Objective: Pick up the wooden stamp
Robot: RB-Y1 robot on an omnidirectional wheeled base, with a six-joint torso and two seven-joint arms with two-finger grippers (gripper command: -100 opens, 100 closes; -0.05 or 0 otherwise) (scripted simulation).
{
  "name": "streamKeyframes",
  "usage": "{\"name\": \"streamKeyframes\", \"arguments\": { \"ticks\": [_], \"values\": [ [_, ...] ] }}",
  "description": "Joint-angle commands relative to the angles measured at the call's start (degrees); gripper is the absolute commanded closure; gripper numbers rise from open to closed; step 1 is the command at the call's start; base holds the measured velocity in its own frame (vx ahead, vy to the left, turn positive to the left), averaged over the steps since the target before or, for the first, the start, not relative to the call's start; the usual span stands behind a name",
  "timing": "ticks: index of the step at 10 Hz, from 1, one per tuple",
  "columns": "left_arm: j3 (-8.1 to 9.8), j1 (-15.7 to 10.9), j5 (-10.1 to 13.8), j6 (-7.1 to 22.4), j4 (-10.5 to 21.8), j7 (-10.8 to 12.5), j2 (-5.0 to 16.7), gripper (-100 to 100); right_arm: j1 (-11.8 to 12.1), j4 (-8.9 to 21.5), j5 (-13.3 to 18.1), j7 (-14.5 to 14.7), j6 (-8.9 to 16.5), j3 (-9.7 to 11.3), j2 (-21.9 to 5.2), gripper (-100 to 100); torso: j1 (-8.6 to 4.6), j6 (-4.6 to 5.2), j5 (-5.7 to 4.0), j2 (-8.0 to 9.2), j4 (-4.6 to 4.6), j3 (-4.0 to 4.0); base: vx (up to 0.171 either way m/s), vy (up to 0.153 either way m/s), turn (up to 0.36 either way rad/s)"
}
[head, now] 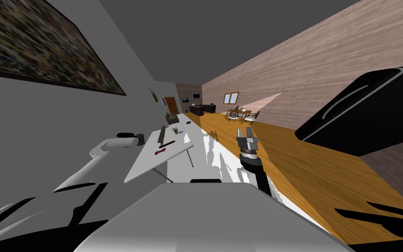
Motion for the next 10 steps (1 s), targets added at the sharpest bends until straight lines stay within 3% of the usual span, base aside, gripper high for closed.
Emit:
{"name": "streamKeyframes", "arguments": {
  "ticks": [1, 4, 6, 7, 10],
  "values": [
    [0.19, 0.21, -0.08, 2.21, 0.06, 0.34, -0.04, -100, 0.0, 0.0, 0.0, 0.0, 0.0, 0.0, 0.0, 0, 0.0, 0.0, 0.0, 0.0, 0.0, 0.0, 0.013, 0.006, 0.015],
    [0.5, -1.64, 2.87, 7.5, 5.68, -0.5, 0.99, -100, 0.0, 0.0, 0.0, 0.0, 0.0, 0.0, 0.0, 0, -0.01, 0.01, 0.0, 0.02, 0.01, 0.01, 0.034, 0.011, -0.148],
    [0.5, -1.64, 2.87, 9.67, 6.24, -0.5, 0.99, -100, 0.0, 0.0, 0.0, 0.0, 0.0, 0.0, 0.0, 0, 0.0, 0.01, 0.0, -0.05, -0.01, -0.03, 0.033, 0.011, -0.05],
    [0.61, -2.42, 4.28, 11.67, 9.12, -0.94, 1.23, -100, 0.0, 0.0, 0.0, 0.0, 0.0, 0.0, 0.0, 0, -0.03, -0.02, -0.01, 0.03, 0.01, 0.02, 0.033, 0.008, -0.174],
    [0.68, -3.11, 5.62, 16.08, 11.83, -1.38, 1.31, -100, 0.0, 0.0, 0.0, 0.0, 0.0, 0.0, 0.0, 0, -0.01, 0.03, -0.01, -0.04, -0.01, -0.02, 0.043, 0.015, -0.104]
  ]
}}
